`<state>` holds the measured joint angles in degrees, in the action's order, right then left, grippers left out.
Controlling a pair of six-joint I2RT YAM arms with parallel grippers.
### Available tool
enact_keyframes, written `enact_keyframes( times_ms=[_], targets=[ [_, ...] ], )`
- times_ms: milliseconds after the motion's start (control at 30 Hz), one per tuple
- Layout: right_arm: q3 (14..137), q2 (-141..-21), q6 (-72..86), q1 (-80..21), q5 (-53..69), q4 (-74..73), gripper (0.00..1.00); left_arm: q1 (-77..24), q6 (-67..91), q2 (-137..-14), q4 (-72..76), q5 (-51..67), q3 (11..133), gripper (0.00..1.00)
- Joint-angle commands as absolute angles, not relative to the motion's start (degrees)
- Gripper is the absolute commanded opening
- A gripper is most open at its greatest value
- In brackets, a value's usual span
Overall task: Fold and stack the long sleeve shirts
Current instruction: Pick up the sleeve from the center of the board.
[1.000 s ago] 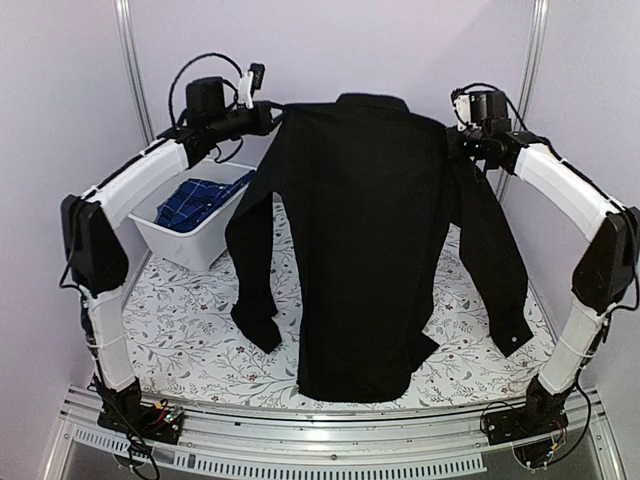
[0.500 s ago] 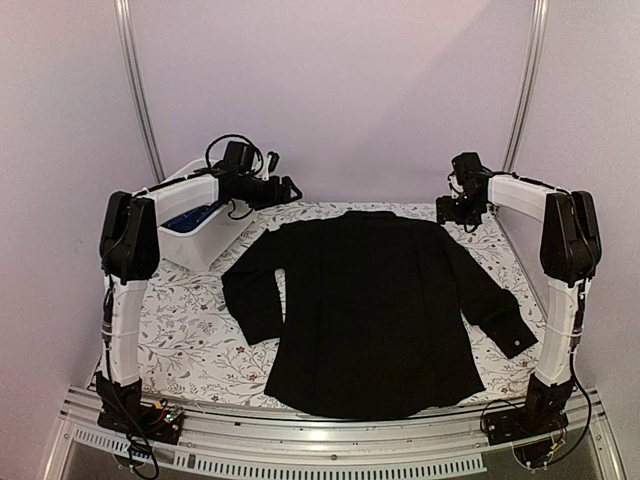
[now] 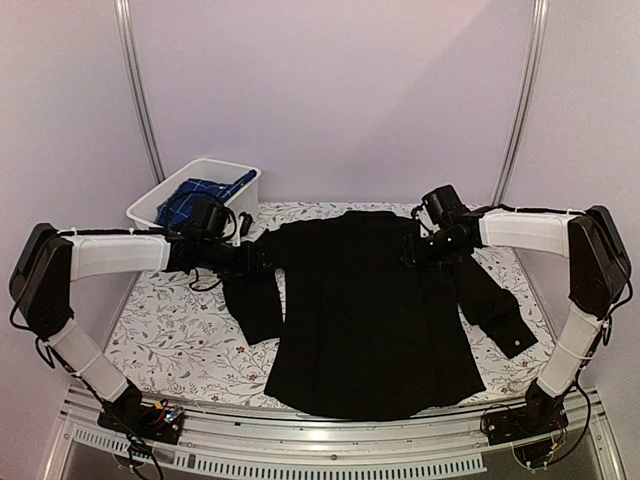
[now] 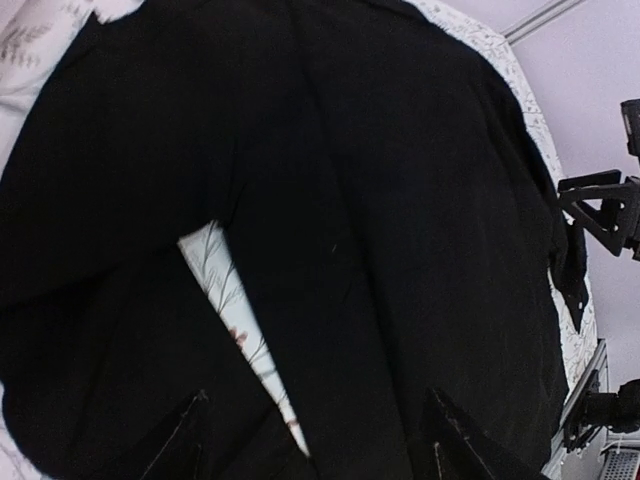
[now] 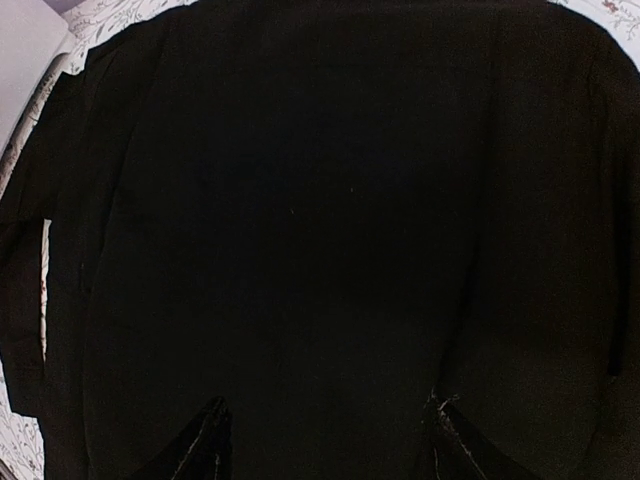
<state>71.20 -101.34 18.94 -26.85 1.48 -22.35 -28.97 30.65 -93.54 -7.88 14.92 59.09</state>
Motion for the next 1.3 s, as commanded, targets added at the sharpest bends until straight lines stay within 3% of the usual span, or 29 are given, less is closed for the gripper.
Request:
enact_keyframes(
  times_ms=[0, 300, 867, 1000, 1167, 1267],
  targets=[
    [68.7, -102.4, 21.9, -26.3, 2.7, -18.6, 0.62, -29.7, 36.3, -84.5, -5.3, 11.5, 49.3, 0.69],
    [69.4, -106.1, 22.1, -29.8, 0.3, -18.9, 0.6, -30.4, 41.9, -77.8, -7.1, 6.0, 36.4, 0.61],
    [76.4, -110.3, 22.5, -44.9, -7.2, -21.1, 0.59, -38.8, 46.0, -85.3, -8.9, -4.6, 36.9, 0.61],
    [79.5, -111.8, 22.4, -47.2, -7.4, -21.2, 0.59, -39.8, 46.0, -87.1, -6.2, -4.8, 36.9, 0.48],
    [84.4, -113.5, 21.6, -51.1, -7.2, -20.7, 0.59, -39.8, 44.2, -86.1, -5.1, -4.8, 37.1, 0.14],
    [87.1, -115.0, 20.0, -54.2, -7.4, -19.7, 0.59, -39.9, 41.9, -82.5, -4.6, -3.4, 37.8, 0.01]
  ],
)
